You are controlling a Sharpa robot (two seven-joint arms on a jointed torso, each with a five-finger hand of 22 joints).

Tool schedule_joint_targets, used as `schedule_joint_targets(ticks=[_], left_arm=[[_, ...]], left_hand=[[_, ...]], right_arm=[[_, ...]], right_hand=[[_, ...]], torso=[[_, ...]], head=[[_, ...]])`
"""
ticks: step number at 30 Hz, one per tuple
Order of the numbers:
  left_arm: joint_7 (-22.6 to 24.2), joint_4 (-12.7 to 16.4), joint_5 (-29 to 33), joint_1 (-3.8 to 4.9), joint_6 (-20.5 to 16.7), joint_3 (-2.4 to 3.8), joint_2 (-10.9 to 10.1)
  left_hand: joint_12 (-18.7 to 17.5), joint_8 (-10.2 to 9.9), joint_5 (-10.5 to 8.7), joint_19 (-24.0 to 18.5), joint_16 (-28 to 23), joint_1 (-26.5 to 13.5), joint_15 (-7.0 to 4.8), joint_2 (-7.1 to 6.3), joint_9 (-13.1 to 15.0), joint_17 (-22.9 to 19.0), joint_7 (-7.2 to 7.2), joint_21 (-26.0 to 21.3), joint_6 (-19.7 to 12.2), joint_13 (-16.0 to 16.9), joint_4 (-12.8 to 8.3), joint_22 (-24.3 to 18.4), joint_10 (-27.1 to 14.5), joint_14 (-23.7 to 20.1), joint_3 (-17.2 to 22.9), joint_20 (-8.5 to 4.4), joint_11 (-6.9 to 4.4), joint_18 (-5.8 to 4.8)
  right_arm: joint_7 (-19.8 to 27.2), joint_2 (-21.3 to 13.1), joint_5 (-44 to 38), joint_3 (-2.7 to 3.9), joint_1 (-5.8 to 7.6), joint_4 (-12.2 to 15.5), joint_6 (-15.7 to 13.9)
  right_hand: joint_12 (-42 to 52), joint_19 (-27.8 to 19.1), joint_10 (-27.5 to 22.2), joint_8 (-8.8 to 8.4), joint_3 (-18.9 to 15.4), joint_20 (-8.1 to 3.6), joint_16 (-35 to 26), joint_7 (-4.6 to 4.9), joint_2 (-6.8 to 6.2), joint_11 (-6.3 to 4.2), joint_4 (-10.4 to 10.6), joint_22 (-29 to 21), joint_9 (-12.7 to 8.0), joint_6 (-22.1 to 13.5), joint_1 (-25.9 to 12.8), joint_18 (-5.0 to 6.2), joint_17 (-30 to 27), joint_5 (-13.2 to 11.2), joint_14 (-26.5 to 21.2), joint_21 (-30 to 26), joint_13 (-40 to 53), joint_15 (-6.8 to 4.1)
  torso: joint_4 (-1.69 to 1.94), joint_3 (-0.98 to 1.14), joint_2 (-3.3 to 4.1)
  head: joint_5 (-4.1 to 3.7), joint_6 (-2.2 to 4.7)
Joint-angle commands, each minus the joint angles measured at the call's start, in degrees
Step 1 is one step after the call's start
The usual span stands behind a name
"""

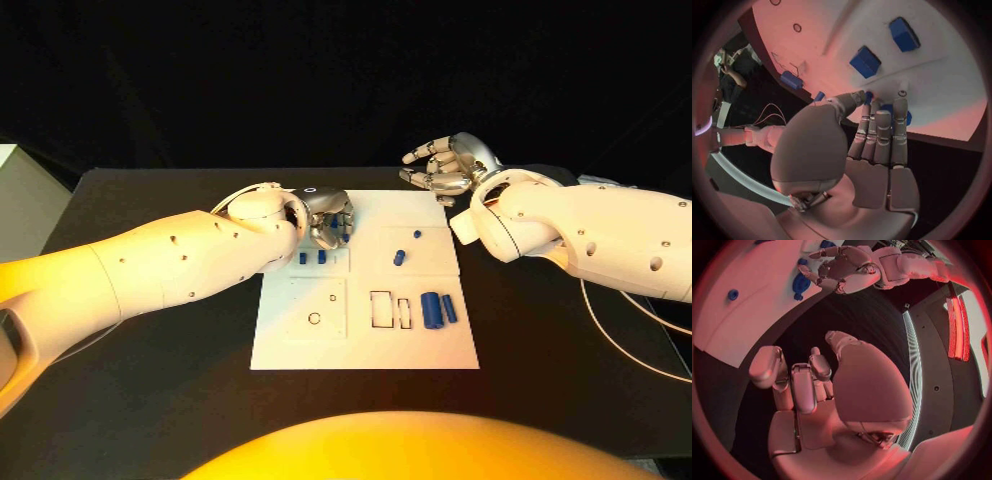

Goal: Assemble the parts on the task board

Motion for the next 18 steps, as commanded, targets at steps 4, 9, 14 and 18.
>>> schedule_joint_targets(ticks=[4, 9, 14, 18], left_arm=[[0.54, -0.47, -0.11, -0.13, 0.77, 0.04, 0.58], [0.68, -1.29, -0.05, -0.37, 0.97, 0.04, 1.01], [0.64, -2.03, -0.04, -0.58, 1.46, 0.03, 1.44], [0.45, -2.48, -0.07, -0.74, 2.02, 0.02, 1.68]], left_hand=[[-0.22, -0.30, -0.39, 0.54, 0.43, -0.29, -0.01, 0.74, -0.12, 0.17, 0.02, 0.37, 0.65, -0.11, 0.05, 0.30, 0.59, 0.70, 0.34, -0.05, -0.06, 0.35], [-0.31, -0.32, -0.44, 1.04, 1.21, -0.33, -0.18, 1.02, -0.18, 1.19, -0.08, 0.95, 1.19, -0.25, -0.17, 1.05, 1.37, 1.67, 0.39, -0.11, -0.29, 0.25], [-0.38, -0.33, -0.44, 1.25, 1.39, -0.30, -0.25, 1.06, -0.20, 1.25, -0.12, 1.18, 1.39, -0.31, -0.31, 1.36, 1.59, 1.84, 0.41, -0.15, -0.36, 0.20], [-0.48, -0.33, -0.44, 1.79, 1.74, -0.20, -0.34, 1.19, -0.22, 1.75, -0.13, 1.65, 1.67, -0.39, -0.50, 2.04, 1.90, 2.31, 0.46, -0.20, -0.47, 0.07]], right_arm=[[0.75, 0.07, -0.30, 0.01, -0.02, 0.15, 0.84], [0.75, 0.04, -0.31, 0.01, -0.02, 0.37, 0.89], [0.74, 0.00, -0.35, 0.01, -0.02, 0.48, 0.90], [0.74, -0.03, -0.36, 0.01, -0.02, 0.53, 0.92]], right_hand=[[-0.32, -0.26, -0.18, 0.26, 0.38, -0.12, -0.33, 0.05, -0.11, 0.06, 0.03, -0.04, 0.08, -0.44, -0.45, 1.13, 0.05, 0.24, 0.84, -0.19, -0.05, -0.38], [-0.32, -0.26, -0.18, 0.26, 0.38, -0.12, -0.33, 0.05, -0.11, 0.06, 0.03, -0.04, 0.08, -0.44, -0.45, 1.13, 0.05, 0.24, 0.84, -0.19, -0.05, -0.38], [-0.27, -0.23, -0.10, 0.32, 0.50, -0.13, -0.34, 0.04, -0.05, 0.05, 0.02, -0.05, 0.10, -0.46, -0.48, 1.13, 0.09, 0.30, 0.87, -0.22, -0.06, -0.39], [-0.29, -0.20, -0.10, 0.35, 0.57, -0.14, -0.35, 0.04, -0.04, 0.05, 0.00, -0.03, 0.11, -0.47, -0.49, 1.12, 0.09, 0.36, 0.88, -0.19, -0.10, -0.40]], torso=[[-0.08, 0.00, 0.00], [-0.04, -0.01, 0.01], [-0.03, -0.03, -0.05], [-0.08, -0.05, -0.02]], head=[[0.01, -0.02], [-0.10, -0.02], [-0.12, -0.02], [-0.21, -0.02]])
